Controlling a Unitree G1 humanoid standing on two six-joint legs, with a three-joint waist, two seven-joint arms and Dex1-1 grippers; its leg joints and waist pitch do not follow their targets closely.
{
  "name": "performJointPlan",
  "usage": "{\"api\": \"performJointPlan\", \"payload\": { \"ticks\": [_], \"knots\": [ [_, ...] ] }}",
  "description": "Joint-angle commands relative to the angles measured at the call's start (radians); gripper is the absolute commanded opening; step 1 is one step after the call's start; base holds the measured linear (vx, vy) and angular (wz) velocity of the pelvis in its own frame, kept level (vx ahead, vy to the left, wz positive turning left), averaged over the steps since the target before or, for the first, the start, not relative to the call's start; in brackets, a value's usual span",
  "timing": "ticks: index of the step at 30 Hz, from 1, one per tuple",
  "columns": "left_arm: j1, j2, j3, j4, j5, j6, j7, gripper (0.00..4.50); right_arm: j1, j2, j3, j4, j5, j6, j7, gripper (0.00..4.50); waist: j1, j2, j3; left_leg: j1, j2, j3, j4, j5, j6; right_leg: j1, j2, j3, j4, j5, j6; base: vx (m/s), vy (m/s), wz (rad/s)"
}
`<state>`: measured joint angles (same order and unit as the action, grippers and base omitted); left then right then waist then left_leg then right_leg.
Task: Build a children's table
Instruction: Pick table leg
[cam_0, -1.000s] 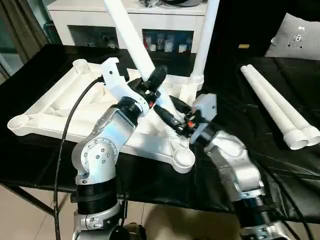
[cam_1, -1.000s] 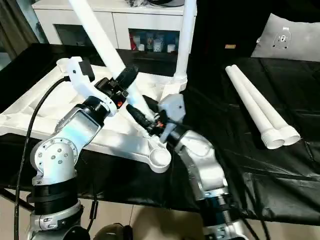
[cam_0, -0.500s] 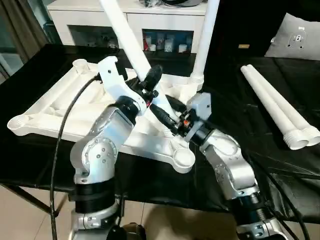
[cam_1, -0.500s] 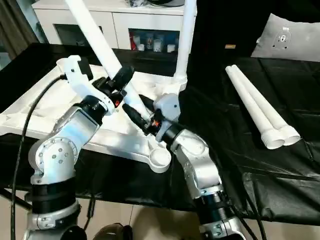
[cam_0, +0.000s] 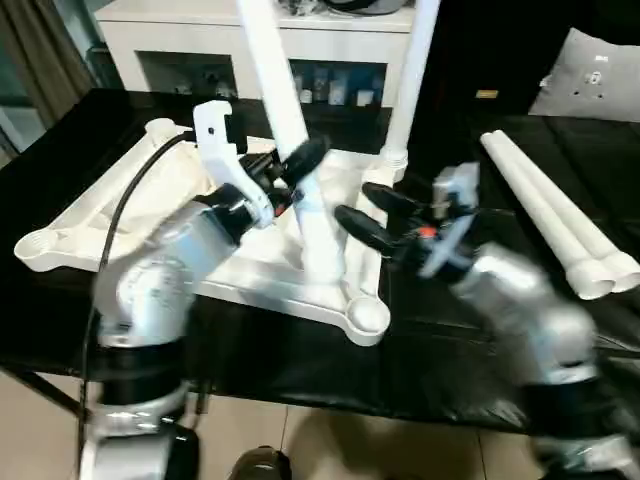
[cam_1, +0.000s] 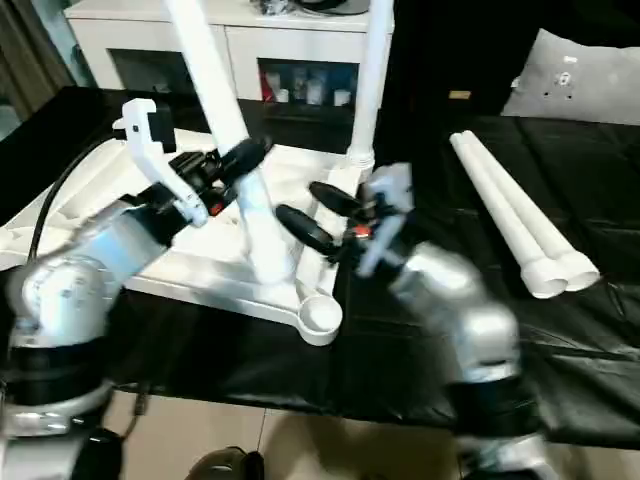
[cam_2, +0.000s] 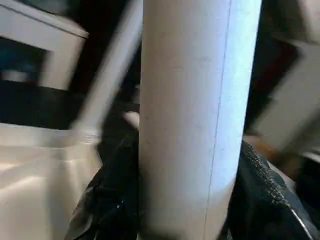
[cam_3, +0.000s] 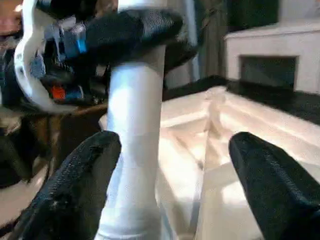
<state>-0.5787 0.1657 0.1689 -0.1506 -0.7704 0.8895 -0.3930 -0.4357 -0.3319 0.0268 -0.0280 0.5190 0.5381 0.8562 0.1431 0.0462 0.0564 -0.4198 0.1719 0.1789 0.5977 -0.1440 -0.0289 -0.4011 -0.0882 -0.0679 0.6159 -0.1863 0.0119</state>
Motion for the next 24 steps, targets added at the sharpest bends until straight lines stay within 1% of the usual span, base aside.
{"api": "performJointPlan", "payload": {
  "ticks": [1,2,3,4,5,6,7,8,9,10,11,12,13,14,16,17,19,22,23,24],
  "knots": [
    [-0.024,0.015,-0.01,-0.015,-0.045,0.018,-0.062,1.86,-0.011,-0.017,0.027,-0.017,0.023,0.044,0.046,4.12,0.003,-0.02,-0.077,0.035,0.048,-0.019,-0.067,-0.214,0.005,0.038,-0.059,0.042,-0.07,-0.229,-0.159,0.0,0.0,0.0],
    [-0.025,0.021,-0.012,-0.017,-0.056,0.023,-0.081,1.86,-0.014,-0.027,0.032,-0.019,0.03,0.055,0.06,4.21,0.002,-0.02,-0.076,0.035,0.048,-0.019,-0.067,-0.218,0.005,0.037,-0.059,0.043,-0.072,-0.231,-0.16,0.0,0.0,0.0],
    [-0.027,0.037,-0.022,-0.024,-0.069,0.031,-0.119,1.86,-0.019,-0.042,0.037,-0.023,0.048,0.08,0.084,4.26,0.001,-0.028,-0.076,0.035,0.048,-0.019,-0.067,-0.22,0.008,0.04,-0.059,0.042,-0.073,-0.23,-0.162,0.0,0.0,0.0],
    [-0.028,0.043,-0.027,-0.027,-0.079,0.034,-0.139,1.86,-0.022,-0.05,0.041,-0.026,0.059,0.094,0.101,4.26,0.002,-0.024,-0.077,0.035,0.05,-0.02,-0.067,-0.216,0.008,0.039,-0.059,0.042,-0.068,-0.228,-0.164,0.0,0.0,0.0],
    [-0.03,0.049,-0.03,-0.03,-0.087,0.038,-0.158,1.86,-0.025,-0.059,0.044,-0.028,0.07,0.108,0.117,4.26,0.002,-0.025,-0.077,0.036,0.048,-0.019,-0.066,-0.216,0.01,0.039,-0.059,0.041,-0.07,-0.228,-0.165,0.0,0.0,0.0],
    [-0.045,0.058,-0.034,-0.034,-0.127,0.053,-0.209,1.86,-0.036,-0.082,0.053,-0.037,0.105,0.152,0.17,4.26,0.003,-0.023,-0.077,0.037,0.05,-0.019,-0.067,-0.218,0.008,0.038,-0.058,0.041,-0.069,-0.23,-0.167,0.0,0.0,0.0],
    [-0.052,0.06,-0.036,-0.035,-0.136,0.056,-0.224,1.86,-0.039,-0.087,0.056,-0.038,0.113,0.162,0.184,4.26,0.004,-0.033,-0.077,0.037,0.05,-0.018,-0.066,-0.215,0.009,0.041,-0.059,0.041,-0.067,-0.229,-0.171,0.0,0.0,0.0],
    [-0.054,0.062,-0.037,-0.035,-0.139,0.057,-0.231,1.86,-0.041,-0.088,0.057,-0.038,0.116,0.165,0.189,4.26,0.005,-0.03,-0.077,0.038,0.05,-0.018,-0.066,-0.214,0.008,0.039,-0.06,0.042,-0.066,-0.228,-0.175,0.0,0.0,0.0],
    [-0.06,0.067,-0.046,-0.037,-0.142,0.057,-0.253,1.86,-0.045,-0.089,0.059,-0.036,0.123,0.17,0.202,4.26,0.004,-0.029,-0.077,0.036,0.051,-0.019,-0.066,-0.214,0.006,0.038,-0.06,0.042,-0.066,-0.227,-0.177,0.0,0.0,0.0],
    [-0.068,0.078,-0.065,-0.043,-0.145,0.054,-0.29,1.86,-0.057,-0.082,0.057,-0.032,0.144,0.188,0.215,4.26,0.004,-0.029,-0.076,0.038,0.051,-0.018,-0.067,-0.223,0.003,0.037,-0.06,0.042,-0.069,-0.234,-0.177,0.0,0.0,0.0],
    [-0.072,0.082,-0.074,-0.046,-0.147,0.052,-0.308,1.86,-0.065,-0.076,0.057,-0.03,0.157,0.201,0.221,4.26,0.004,-0.027,-0.076,0.038,0.051,-0.019,-0.067,-0.226,-0.001,0.037,-0.061,0.042,-0.067,-0.234,-0.179,0.0,0.0,0.0],
    [-0.072,0.082,-0.074,-0.046,-0.147,0.052,-0.308,1.86,-0.065,-0.076,0.057,-0.03,0.157,0.201,0.221,4.26,0.003,-0.029,-0.076,0.039,0.052,-0.019,-0.068,-0.232,-0.005,0.037,-0.06,0.041,-0.066,-0.229,-0.182,0.0,0.0,0.0],
    [-0.074,0.082,-0.075,-0.047,-0.149,0.052,-0.311,1.86,-0.067,-0.075,0.058,-0.029,0.158,0.203,0.223,4.1,0.003,-0.03,-0.076,0.04,0.053,-0.019,-0.068,-0.237,-0.009,0.036,-0.06,0.041,-0.066,-0.229,-0.183,0.0,0.0,0.0],
    [-0.076,0.082,-0.081,-0.046,-0.144,0.048,-0.313,1.86,-0.07,-0.073,0.065,-0.027,0.155,0.202,0.225,4.1,0.002,-0.031,-0.075,0.038,0.051,-0.019,-0.069,-0.241,-0.013,0.038,-0.06,0.042,-0.066,-0.229,-0.184,0.0,0.0,0.0],
    [-0.08,0.082,-0.087,-0.044,-0.141,0.044,-0.315,1.86,-0.073,-0.07,0.077,-0.024,0.15,0.204,0.228,3.84,0.004,-0.031,-0.076,0.038,0.051,-0.019,-0.069,-0.243,-0.021,0.039,-0.062,0.042,-0.067,-0.24,-0.174,0.0,0.0,0.0],
    [-0.082,0.08,-0.088,-0.042,-0.14,0.042,-0.315,1.86,-0.073,-0.068,0.085,-0.022,0.145,0.203,0.229,3.84,0.004,-0.03,-0.076,0.039,0.052,-0.019,-0.069,-0.244,-0.024,0.039,-0.062,0.042,-0.067,-0.243,-0.172,0.0,0.0,0.0],
    [-0.085,0.083,-0.09,-0.039,-0.142,0.04,-0.324,1.86,-0.072,-0.068,0.095,-0.02,0.145,0.209,0.23,3.7,0.003,-0.032,-0.075,0.038,0.051,-0.019,-0.069,-0.247,-0.027,0.039,-0.062,0.043,-0.068,-0.25,-0.168,0.0,0.0,0.0],
    [-0.086,0.09,-0.096,-0.035,-0.142,0.036,-0.338,1.86,-0.074,-0.067,0.095,-0.018,0.149,0.218,0.229,3.41,0.005,-0.033,-0.075,0.038,0.05,-0.019,-0.068,-0.248,-0.027,0.038,-0.063,0.044,-0.069,-0.266,-0.161,0.0,0.0,0.0],
    [-0.086,0.093,-0.098,-0.034,-0.141,0.035,-0.343,1.86,-0.074,-0.066,0.094,-0.018,0.151,0.222,0.229,3.41,0.005,-0.032,-0.075,0.038,0.051,-0.02,-0.068,-0.249,-0.028,0.038,-0.063,0.044,-0.069,-0.268,-0.16,0.0,0.0,0.0],
    [-0.086,0.095,-0.1,-0.034,-0.14,0.034,-0.347,1.86,-0.073,-0.065,0.093,-0.018,0.153,0.225,0.229,3.3,0.005,-0.032,-0.075,0.038,0.051,-0.02,-0.069,-0.251,-0.029,0.037,-0.062,0.044,-0.069,-0.27,-0.16,0.0,0.0,0.0]
  ]
}}
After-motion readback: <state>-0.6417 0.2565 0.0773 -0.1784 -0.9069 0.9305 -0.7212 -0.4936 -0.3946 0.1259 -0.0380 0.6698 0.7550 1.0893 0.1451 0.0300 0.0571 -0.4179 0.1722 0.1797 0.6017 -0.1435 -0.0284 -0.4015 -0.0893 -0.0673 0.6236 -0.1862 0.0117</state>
